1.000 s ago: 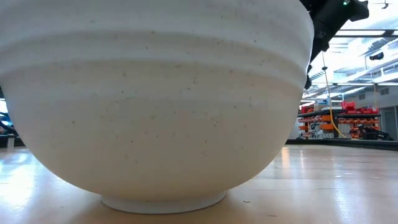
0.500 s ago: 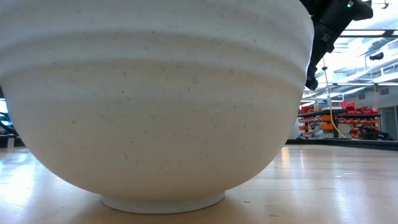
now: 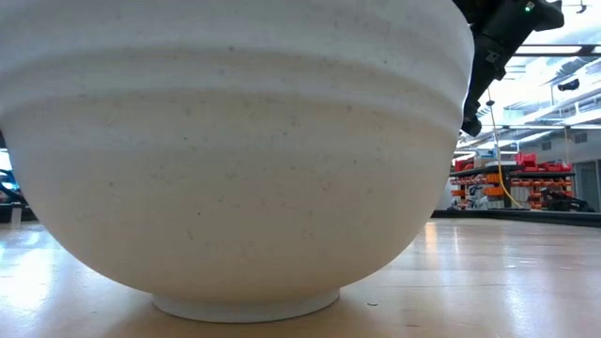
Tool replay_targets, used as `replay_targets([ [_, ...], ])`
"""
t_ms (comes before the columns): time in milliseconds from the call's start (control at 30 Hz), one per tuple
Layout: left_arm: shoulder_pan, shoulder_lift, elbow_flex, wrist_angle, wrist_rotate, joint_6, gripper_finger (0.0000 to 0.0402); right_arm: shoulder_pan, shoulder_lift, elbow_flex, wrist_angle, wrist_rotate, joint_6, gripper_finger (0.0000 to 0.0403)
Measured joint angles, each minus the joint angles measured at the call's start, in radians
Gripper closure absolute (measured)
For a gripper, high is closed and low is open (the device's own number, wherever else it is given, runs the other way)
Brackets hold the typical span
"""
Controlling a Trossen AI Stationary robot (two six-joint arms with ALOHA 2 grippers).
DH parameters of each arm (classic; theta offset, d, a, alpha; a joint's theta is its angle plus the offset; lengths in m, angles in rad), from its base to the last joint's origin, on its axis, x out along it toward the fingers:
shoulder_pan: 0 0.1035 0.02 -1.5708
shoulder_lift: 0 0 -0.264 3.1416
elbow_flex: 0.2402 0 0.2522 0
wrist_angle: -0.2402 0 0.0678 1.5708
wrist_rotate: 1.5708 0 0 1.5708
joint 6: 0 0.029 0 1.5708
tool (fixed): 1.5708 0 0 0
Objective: Nest bowls inside each other
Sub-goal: Stack the black bowl on top of the light green bowl
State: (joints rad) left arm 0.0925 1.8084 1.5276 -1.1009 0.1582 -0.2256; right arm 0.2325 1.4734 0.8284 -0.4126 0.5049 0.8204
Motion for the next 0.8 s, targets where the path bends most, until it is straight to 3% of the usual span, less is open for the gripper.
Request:
replay_targets([
  [167,0.0,0.0,0.0,-0.005,0.001,0.002,0.039,0.0,0.0,0.0,0.002,0.0,0.0,0.0403],
  [500,-0.012,-0.003,0.102,-0.017,0.0,-0.003,0.031,0.0,0.0,0.0,0.003,0.0,0.0,0.0398],
  [800,-0.047,-0.004,0.201,-0.029,0.003,-0.014,0.0297,0.0,0.0,0.0,0.003,0.0,0.014,0.0397],
])
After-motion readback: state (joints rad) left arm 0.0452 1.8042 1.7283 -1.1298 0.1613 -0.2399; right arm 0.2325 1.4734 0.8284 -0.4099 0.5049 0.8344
